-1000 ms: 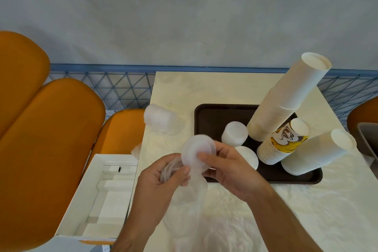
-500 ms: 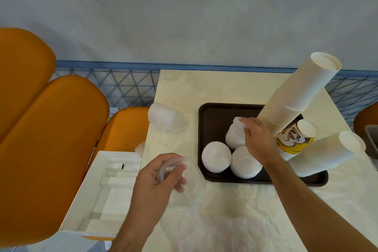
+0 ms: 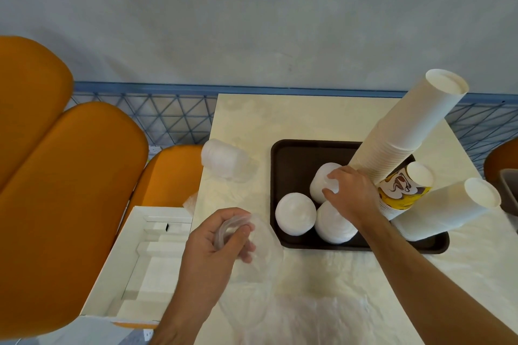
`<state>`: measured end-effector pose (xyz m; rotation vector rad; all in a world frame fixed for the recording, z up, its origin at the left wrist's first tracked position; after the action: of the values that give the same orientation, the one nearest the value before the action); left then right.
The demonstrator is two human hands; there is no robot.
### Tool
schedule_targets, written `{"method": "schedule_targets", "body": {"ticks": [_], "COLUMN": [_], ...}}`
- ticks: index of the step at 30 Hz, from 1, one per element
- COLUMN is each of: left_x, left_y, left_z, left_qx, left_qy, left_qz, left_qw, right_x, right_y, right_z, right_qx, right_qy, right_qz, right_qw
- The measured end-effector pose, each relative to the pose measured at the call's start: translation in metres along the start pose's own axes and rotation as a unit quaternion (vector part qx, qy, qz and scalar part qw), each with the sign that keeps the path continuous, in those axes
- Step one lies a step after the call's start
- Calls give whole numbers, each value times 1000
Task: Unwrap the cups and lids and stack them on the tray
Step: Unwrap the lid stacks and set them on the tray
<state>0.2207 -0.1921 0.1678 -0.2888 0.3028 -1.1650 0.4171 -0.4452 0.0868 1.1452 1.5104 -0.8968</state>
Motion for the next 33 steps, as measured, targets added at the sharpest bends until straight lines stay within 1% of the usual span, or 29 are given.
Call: {"method": "schedule_targets", "body": {"ticks": [3,7,11,15,20,22,24,26,27,28,29,31,33], "left_x": [-1,-4,-5,-6,-9,-10,-10,-8,-6,-5,-2,3,7], "left_y": [-1,-2,-3,-4,-6,-6,-6,-5,-5,-5,-4,-2,-1], "left_z": [-1,-1,-2,-2,0,2,3,5,8,10,12,14,17], "left_qx": [-3,-7,-9,-12,-11,-11,-13,-15,-15,-17,-24,-48,-67], "left_qy": [-6,-14,-6,-8,2,-3,-18,-43,-59,-82,-114,-191,-253], "left_qz": [-1,4,9,12,20,20,17,7,0,-9,-20,-43,-57], "left_qw": [1000,1000,1000,1000,1000,1000,1000,999,998,996,993,979,963], "right_x": [1,0,7,11,11,4,-13,-30,-36,-38,-38,-34,-23], "right_y": [9,22,37,55,70,69,61,44,32,18,2,-32,-63], "right_z": [3,1,-6,-6,-9,-14,-24,-39,-47,-57,-67,-86,-100], "right_qx": [11,2,-19,10,17,18,8,-9,-14,-14,-8,25,70], "right_qy": [38,30,-54,-29,-22,-5,28,120,190,262,340,503,615], "right_qz": [-9,-17,-73,-110,-141,-133,-86,-44,-41,-55,-78,-112,-148], "right_qw": [999,999,996,993,990,991,996,992,981,963,937,856,772]}}
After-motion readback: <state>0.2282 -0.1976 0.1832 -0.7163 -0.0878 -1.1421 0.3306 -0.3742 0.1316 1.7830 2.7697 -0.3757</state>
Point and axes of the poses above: each hand's wrist, its own y-axis towards the middle knuckle, its own x-axis out of the palm, z = x × y, the point moved 9 cm from there along y, towards the middle knuckle, and after that the axes turned 7 degrees about -x, right-handed, at the moved point
